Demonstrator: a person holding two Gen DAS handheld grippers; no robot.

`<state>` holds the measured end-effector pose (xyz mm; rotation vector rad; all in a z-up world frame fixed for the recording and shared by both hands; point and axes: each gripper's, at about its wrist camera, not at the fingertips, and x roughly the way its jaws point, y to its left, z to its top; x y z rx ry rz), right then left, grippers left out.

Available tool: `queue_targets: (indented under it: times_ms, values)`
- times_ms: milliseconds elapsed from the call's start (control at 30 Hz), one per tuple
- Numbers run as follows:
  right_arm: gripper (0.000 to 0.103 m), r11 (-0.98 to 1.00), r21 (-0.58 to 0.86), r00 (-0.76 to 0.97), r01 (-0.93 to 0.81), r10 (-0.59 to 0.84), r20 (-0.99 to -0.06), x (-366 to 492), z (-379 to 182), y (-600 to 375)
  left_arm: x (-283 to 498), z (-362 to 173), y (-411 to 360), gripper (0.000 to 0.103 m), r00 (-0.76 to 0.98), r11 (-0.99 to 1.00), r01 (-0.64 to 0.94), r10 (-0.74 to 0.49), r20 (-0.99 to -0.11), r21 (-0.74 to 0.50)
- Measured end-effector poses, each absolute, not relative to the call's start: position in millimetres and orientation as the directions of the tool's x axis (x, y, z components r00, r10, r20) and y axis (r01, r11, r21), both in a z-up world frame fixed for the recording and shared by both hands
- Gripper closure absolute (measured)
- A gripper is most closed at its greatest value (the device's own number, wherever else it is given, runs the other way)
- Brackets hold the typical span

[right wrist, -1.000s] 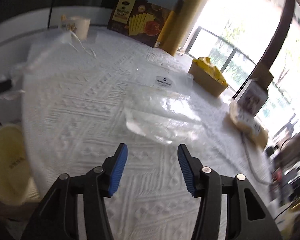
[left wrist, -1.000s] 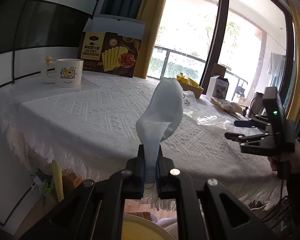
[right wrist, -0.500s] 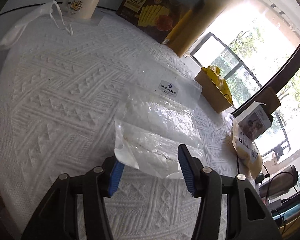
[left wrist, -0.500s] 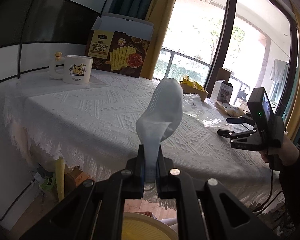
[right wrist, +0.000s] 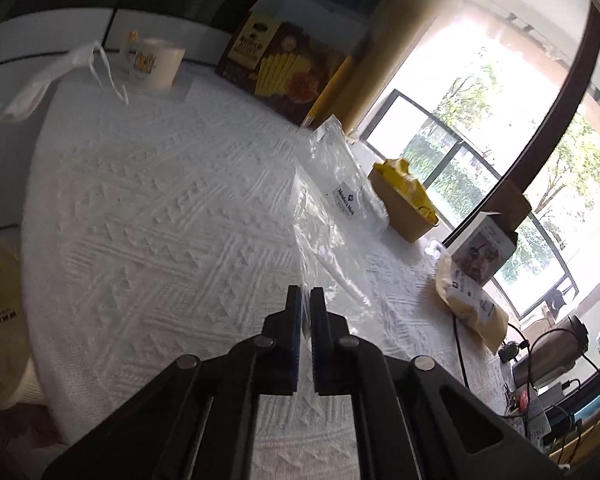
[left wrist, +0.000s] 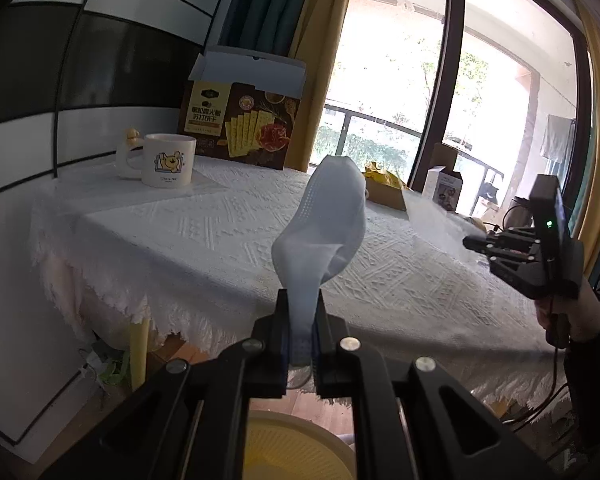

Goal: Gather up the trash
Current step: 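Grasp the clear Member's Mark plastic bag with the right tool, then carry the clear bag with the right tool while the left tool carries the white strip to the wastebasket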

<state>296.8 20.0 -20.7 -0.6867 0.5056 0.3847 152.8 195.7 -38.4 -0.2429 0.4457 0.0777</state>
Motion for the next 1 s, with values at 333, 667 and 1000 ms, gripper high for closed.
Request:
queue_targets:
  times_ms: [333, 667, 1000]
  values:
    - [0.101, 0.76, -0.421, 0.834, -0.494, 0.277, -0.478, 224.6, 22.9, -0.5, 110.7, -17.9, 183.9, 0.095, 0.903, 0.973, -0.151, 0.062, -0.425, -0.177]
    - [0.101, 0.769, -0.39, 0.839, -0.506, 0.336, -0.427, 178.7, 48.5, -15.1, 69.6, -4.9, 170.5, 0.095, 0.904, 0.973, -0.164, 0.084, -0.418, -0.16]
    - [0.101, 0.735, -0.381, 0.816, -0.561, 0.411, -0.407, 131.3, 62.6, -12.5, 44.3, -2.1, 165.1, 0.095, 0.905, 0.97, -0.174, 0.089, -0.415, -0.171]
